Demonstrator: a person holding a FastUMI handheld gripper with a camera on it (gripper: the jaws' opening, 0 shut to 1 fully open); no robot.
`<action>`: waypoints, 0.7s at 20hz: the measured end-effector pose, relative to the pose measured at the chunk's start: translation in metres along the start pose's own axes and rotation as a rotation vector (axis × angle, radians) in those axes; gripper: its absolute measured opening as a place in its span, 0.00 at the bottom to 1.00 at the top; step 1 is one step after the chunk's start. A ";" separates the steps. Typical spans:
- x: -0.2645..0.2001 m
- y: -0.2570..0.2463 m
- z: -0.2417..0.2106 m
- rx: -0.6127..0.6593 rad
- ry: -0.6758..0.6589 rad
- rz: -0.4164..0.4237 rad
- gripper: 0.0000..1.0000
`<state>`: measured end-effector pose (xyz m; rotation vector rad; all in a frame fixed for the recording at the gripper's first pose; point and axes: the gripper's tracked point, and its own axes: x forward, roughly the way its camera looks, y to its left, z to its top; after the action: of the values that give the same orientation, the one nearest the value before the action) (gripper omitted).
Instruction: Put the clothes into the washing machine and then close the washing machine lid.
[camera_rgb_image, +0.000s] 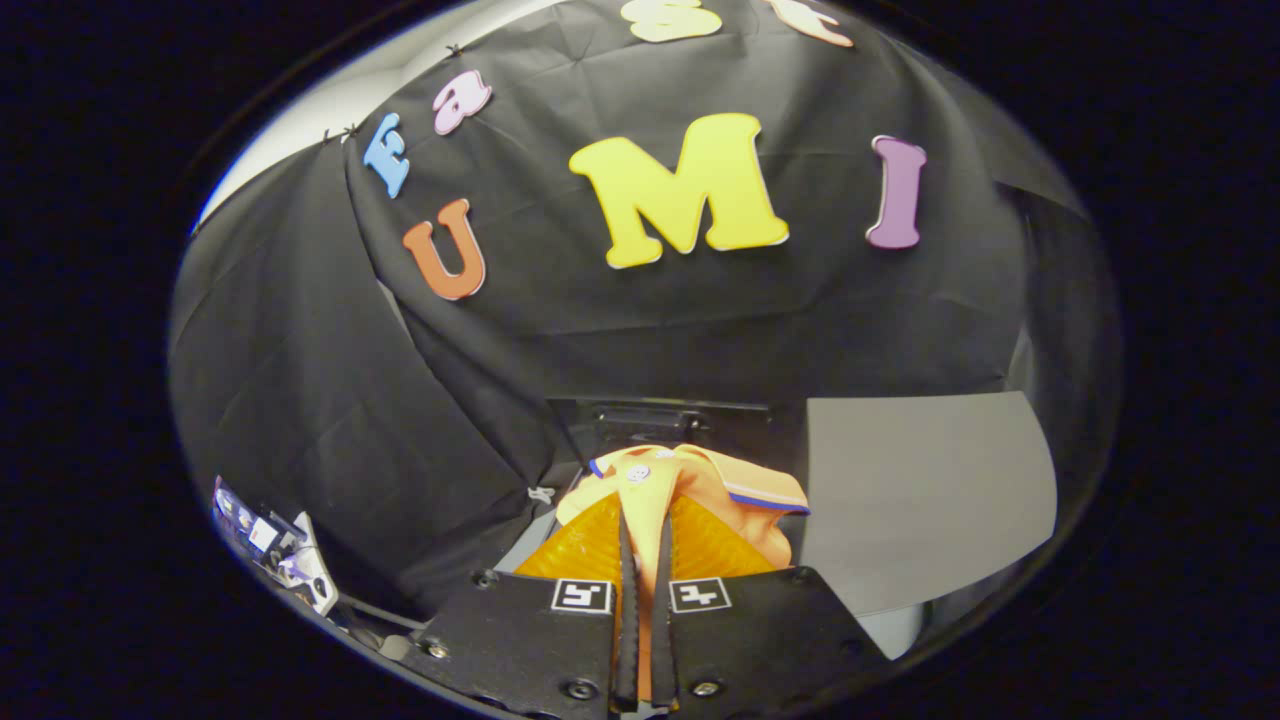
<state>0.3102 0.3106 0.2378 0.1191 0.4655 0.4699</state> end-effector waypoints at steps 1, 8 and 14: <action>0.014 0.006 -0.003 -0.005 0.023 0.017 0.08; 0.099 0.028 -0.032 0.011 0.175 0.070 0.08; 0.171 0.026 -0.063 0.017 0.296 0.050 0.08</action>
<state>0.4060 0.4131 0.1178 0.0781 0.7586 0.5359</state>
